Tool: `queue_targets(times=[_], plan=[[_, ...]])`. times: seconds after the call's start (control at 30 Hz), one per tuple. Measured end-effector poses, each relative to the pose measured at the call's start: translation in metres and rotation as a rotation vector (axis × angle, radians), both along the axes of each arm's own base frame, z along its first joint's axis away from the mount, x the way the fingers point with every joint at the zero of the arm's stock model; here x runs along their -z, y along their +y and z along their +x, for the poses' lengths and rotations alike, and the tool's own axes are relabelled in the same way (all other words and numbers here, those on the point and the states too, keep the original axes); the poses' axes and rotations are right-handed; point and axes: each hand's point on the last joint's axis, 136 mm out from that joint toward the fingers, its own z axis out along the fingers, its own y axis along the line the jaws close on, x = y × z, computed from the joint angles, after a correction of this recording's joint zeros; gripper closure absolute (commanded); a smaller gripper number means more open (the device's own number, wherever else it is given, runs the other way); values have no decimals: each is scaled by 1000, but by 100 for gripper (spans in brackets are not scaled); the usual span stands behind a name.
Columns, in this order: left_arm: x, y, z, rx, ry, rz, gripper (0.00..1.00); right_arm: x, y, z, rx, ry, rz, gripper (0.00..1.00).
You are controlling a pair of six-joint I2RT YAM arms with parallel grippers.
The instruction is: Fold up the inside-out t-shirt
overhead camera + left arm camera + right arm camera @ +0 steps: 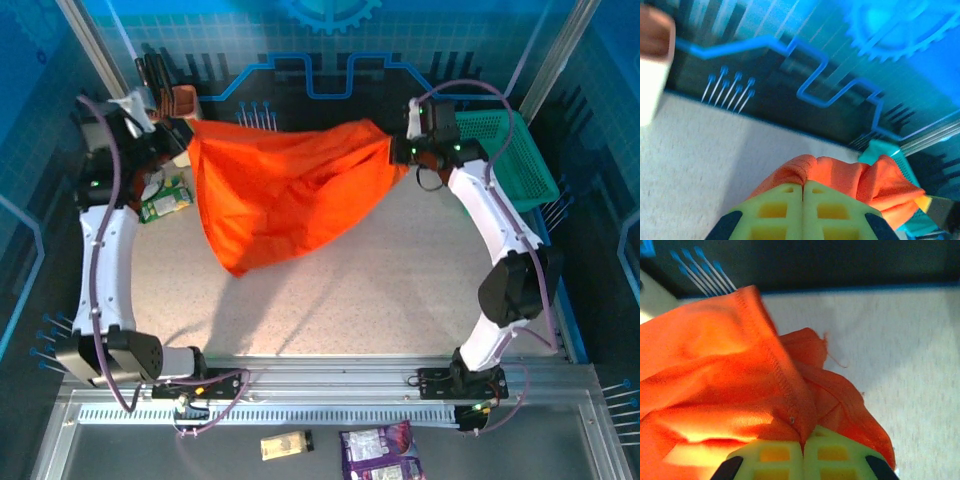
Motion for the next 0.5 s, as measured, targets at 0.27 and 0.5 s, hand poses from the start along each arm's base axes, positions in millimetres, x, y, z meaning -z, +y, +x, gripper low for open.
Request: queue_targets(times=[0.27,0.5], plan=[[-89,-33,-70,98,-225,-30,100,-51,-14,86,40,-150,20,91],[-3,-191,-89,561,-61,-124,100,30,-75,95,208,64,-36,62]])
